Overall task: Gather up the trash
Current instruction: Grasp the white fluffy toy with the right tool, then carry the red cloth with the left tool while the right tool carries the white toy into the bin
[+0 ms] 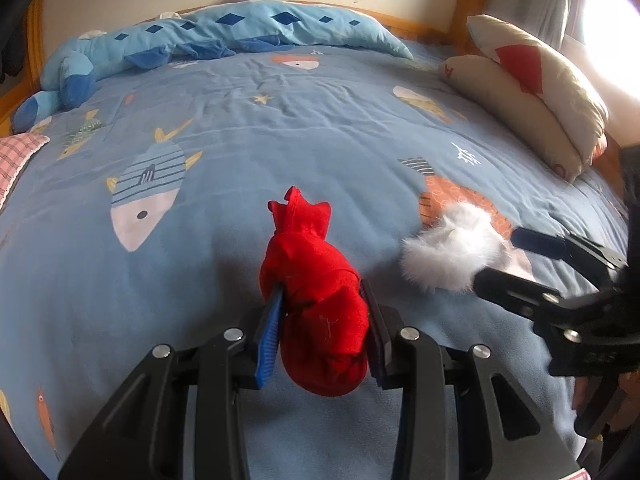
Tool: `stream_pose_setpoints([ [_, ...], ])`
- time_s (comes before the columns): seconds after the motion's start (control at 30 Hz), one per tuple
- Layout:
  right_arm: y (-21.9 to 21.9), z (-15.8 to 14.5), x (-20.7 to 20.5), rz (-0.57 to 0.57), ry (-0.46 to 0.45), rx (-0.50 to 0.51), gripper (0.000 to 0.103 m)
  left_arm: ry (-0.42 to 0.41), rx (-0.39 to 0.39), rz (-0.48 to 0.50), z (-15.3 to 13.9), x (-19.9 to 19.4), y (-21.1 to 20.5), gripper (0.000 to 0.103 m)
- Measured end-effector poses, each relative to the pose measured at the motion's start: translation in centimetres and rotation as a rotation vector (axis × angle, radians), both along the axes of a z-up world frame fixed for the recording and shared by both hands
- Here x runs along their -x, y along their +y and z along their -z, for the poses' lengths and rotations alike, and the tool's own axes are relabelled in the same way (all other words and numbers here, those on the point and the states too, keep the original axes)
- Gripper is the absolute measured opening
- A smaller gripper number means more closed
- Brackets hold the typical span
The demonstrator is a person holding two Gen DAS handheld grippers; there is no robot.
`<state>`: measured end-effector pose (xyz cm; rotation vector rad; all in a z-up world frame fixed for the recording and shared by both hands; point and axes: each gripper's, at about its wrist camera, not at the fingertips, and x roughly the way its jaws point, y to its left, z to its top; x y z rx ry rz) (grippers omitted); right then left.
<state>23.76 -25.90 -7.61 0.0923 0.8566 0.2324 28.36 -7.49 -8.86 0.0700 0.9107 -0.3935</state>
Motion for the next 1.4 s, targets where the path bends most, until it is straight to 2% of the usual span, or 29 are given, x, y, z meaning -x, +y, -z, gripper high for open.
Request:
stream_pose_setpoints([
  [0.3, 0.5, 2.4, -3.2, 0.035, 0.050, 0.025, 0.087, 0.015, -0.010, 0.006, 0.7, -0.5, 0.0, 0.037],
  [0.37, 0.5, 2.6, -3.7, 0.041, 0.054, 0.017, 0.076, 0.019, -0.008, 0.004, 0.8, -0.6, 0.0, 0.037],
  [0.43, 0.2, 2.6, -4.0, 0.044, 0.058, -0.007, 0.058, 0.019, -0.010, 0.006, 0.9, -0.6, 0.0, 0.037],
  [0.53, -0.4, 2.4, -3.8, 0.046, 0.047, -0.055, 0.047, 0.019, -0.007, 0.005, 0.9, -0.6, 0.1, 0.037],
  [0.7, -0.4, 1.9, -2.2, 0.025, 0.035, -0.078, 0.038, 0.014, 0.007, 0.014, 0.4, 0.1, 0.0, 0.037],
  [0.9, -0.6, 0.8, 0.9, -0.001, 0.033, -0.080, 0.012, 0.011, 0.008, 0.060, -0.2, 2.6, -1.1, 0.037],
  [1.07, -0.9, 1.0, 2.2, 0.001, 0.058, -0.114, 0.006, 0.023, 0.010, 0.056, -0.2, 4.7, -1.2, 0.037],
  [1.2, -0.3, 0.0, 3.5, -0.020, 0.020, -0.127, 0.005, 0.017, 0.005, 0.054, -0.9, 5.9, -0.9, 0.037],
  [1.4, 0.7, -2.3, 6.2, -0.051, -0.047, -0.087, 0.005, -0.001, 0.011, 0.050, -2.1, 7.2, -0.4, 0.037],
])
